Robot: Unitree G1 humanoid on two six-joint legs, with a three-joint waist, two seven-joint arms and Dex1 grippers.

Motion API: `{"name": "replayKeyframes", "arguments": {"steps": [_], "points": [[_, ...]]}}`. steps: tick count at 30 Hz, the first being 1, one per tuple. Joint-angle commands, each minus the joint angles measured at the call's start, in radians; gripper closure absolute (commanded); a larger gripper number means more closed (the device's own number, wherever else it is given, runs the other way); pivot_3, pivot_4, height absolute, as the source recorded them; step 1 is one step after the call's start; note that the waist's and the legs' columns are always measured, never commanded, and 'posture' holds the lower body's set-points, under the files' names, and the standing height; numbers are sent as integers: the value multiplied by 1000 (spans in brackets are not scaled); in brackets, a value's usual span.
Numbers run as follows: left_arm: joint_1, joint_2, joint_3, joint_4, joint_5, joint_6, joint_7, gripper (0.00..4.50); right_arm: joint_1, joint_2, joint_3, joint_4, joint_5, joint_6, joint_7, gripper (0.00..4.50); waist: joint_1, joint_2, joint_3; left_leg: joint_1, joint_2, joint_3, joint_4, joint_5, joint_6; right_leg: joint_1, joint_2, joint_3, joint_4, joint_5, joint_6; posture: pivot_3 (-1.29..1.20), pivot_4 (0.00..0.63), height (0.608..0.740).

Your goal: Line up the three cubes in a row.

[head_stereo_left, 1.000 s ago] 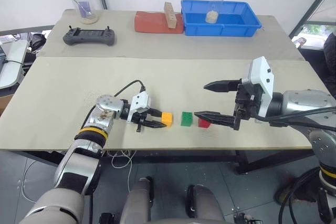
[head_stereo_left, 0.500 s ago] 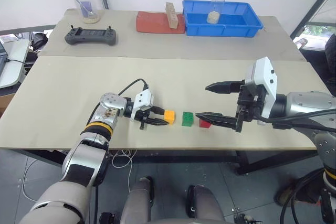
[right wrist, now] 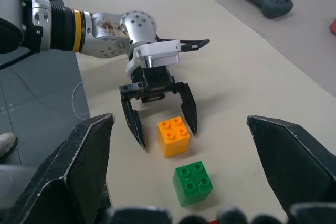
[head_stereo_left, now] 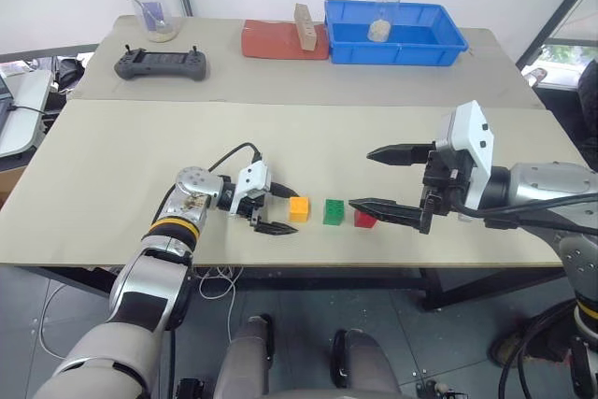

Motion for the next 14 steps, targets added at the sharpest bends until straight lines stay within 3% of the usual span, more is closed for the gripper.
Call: {"name": "replayKeyframes", "arguments": {"steps": [1,9,14], "points": [[8,71,57,-153,-58,79,-29,36,30,-17,-39,-1,-24,-42,14,0,-3,0,0,0,0,0,0,0,0,0,0,0,0,0,0,0,150,740],[231,318,158,-901,-156,538,123,36,247,-74,-176,52,-116,-159,79,0,-7,0,0,0,0,-1,0,0,0,1,0,1,0,-1,1,0,150,740],[287,368,172,-1033,-187,652,179,36,266,-79,-180,95,-150,-208,108,0,-7,1,0,2,0,-1,0,-4,-6,2,0,1,0,-3,-1,0,150,740]]}}
